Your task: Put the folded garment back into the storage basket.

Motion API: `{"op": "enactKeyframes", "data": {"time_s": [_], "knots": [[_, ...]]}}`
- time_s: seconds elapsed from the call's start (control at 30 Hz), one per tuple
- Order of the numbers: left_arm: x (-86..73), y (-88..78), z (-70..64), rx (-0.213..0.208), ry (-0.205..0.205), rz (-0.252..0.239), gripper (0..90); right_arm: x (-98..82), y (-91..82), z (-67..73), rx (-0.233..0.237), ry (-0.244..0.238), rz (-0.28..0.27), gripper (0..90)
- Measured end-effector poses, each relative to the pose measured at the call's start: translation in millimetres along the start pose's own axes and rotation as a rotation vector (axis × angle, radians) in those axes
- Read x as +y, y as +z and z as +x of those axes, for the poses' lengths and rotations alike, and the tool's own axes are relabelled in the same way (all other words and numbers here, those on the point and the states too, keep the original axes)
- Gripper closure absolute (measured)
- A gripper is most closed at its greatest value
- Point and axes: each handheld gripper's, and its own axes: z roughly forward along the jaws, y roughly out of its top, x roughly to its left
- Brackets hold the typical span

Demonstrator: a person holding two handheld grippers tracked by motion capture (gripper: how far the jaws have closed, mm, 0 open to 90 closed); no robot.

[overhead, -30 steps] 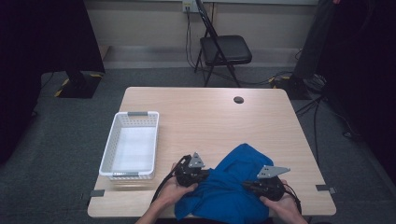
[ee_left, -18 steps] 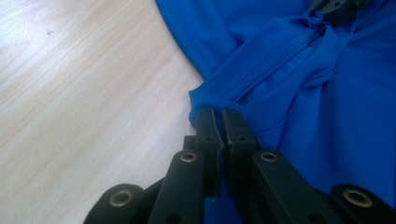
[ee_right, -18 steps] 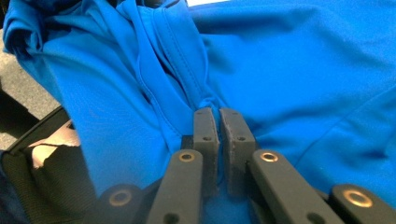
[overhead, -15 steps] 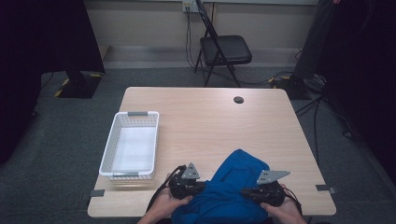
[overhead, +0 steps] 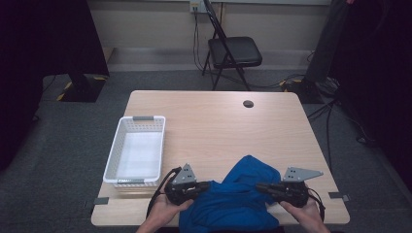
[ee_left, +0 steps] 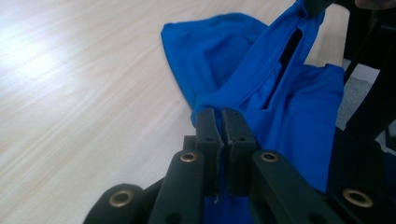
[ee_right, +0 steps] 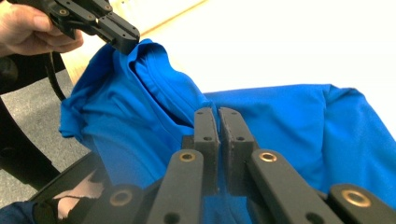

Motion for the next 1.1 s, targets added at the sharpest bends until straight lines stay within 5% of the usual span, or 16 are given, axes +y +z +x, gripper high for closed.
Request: {"op": "enactKeyframes", "data": {"time_s": [0.3, 0.8, 1.03, 1.1], "knots": [[13.6, -13.3, 2.0, 0.016, 0.005, -0.078, 86.6, 13.1, -7.8, 2.5, -0.009, -0.018, -0.075, 86.2], [40.2, -15.9, -0.1, 0.049, 0.052, -0.124, 86.6, 39.1, -34.1, -0.8, -0.04, -0.041, -0.187, 86.2], [52.1, -28.0, 6.1, 0.085, 0.051, -0.164, 86.7, 55.3, -33.3, -1.4, -0.053, -0.067, -0.2, 86.2], [52.9, -28.2, 7.6, 0.1, 0.061, -0.142, 86.7, 58.5, -29.0, -4.6, -0.058, -0.069, -0.185, 86.2]]}}
